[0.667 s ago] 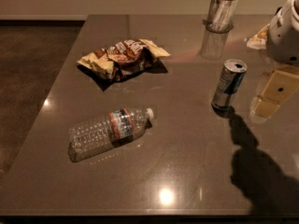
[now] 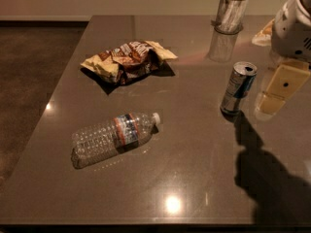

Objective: Move brown chip bag near water bottle

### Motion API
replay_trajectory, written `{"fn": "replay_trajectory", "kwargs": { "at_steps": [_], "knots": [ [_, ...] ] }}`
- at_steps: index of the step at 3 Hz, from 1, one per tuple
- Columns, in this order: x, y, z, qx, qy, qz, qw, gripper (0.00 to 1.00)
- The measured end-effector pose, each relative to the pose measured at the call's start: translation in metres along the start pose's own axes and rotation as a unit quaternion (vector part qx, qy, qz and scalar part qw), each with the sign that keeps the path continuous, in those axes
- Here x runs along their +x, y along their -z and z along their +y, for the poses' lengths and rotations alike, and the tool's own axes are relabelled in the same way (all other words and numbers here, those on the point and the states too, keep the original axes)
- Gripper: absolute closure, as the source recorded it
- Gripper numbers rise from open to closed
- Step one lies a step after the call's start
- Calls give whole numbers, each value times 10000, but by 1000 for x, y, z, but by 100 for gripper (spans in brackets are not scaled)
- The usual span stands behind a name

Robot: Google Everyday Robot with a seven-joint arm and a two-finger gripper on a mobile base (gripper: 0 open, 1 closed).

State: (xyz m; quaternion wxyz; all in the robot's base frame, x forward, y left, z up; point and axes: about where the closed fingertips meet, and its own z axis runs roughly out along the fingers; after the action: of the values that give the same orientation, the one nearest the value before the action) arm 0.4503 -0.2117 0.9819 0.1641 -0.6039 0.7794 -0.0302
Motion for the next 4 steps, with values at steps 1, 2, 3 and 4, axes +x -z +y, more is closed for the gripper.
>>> {"fn": "replay_trajectory", "kwargs": {
  "at_steps": [1, 2, 3, 4],
  "knots": [
    [-26, -4, -24, -57, 108, -334, 9994, 0],
    [-60, -10, -52, -104, 137, -670, 9976, 0],
    [-98, -28, -75, -136, 133, -931, 9955, 0],
    [-131, -60, -93, -107, 199, -1003, 9947, 0]
  ]
}}
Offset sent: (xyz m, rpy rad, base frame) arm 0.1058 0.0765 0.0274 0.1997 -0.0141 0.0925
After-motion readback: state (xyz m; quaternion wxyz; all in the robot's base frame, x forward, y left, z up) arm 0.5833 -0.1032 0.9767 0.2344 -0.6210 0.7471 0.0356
